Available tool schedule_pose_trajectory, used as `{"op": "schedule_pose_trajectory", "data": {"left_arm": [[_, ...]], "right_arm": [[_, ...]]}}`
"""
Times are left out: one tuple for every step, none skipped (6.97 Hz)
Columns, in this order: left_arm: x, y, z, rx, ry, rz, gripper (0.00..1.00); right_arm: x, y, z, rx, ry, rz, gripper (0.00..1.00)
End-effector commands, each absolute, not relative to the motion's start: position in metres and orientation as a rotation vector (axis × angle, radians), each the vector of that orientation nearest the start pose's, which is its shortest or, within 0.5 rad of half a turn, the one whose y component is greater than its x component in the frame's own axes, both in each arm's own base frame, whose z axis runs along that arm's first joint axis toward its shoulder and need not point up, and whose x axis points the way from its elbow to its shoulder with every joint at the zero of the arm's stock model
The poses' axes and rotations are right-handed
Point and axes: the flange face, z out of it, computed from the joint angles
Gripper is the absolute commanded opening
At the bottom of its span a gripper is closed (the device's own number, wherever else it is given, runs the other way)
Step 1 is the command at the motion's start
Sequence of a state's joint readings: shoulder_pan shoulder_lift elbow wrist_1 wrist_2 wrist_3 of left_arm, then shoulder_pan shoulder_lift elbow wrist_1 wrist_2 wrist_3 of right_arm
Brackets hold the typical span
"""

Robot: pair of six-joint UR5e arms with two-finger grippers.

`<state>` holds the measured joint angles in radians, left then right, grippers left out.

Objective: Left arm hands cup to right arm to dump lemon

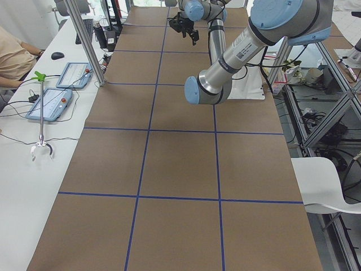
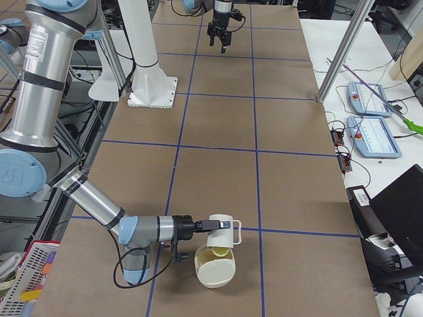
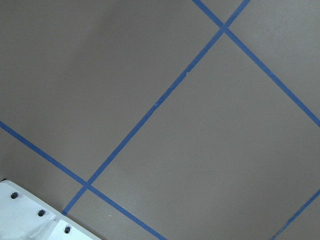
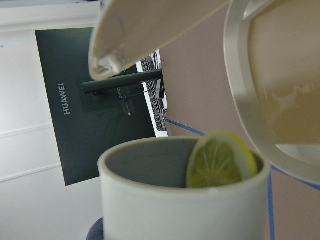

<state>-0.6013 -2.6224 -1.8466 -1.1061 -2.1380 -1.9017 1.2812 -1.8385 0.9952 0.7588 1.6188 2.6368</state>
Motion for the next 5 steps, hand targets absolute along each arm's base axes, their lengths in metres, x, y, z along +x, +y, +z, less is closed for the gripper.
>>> {"op": "schedule_pose_trajectory", "data": {"left_arm": [[0.4426, -0.4012, -0.0295, -0.412, 0.918, -0.612, 1.00], [0.4424, -0.4004, -0.0320, -0.407, 0.922, -0.612, 1.00], [0.4431, -0.4011, -0.0308, -0.407, 0.919, -0.614, 1.00], [0.4470, -0.3993, -0.0312, -0.391, 0.917, -0.616, 1.00], [0.4520, -0.3966, -0.0300, -0.382, 0.911, -0.615, 1.00]], "right_arm": [[0.0609, -0.2746, 0.7774, 0.055, -1.838, 1.910, 0.00], [0.0607, -0.2794, 0.7764, 0.009, -1.864, 1.947, 0.00], [0.0626, -0.2767, 0.7801, -0.025, -1.869, 1.982, 0.00], [0.0662, -0.2788, 0.7742, -0.070, -1.917, 2.015, 0.00], [0.0675, -0.2742, 0.7719, -0.114, -1.975, 2.011, 0.00]]}}
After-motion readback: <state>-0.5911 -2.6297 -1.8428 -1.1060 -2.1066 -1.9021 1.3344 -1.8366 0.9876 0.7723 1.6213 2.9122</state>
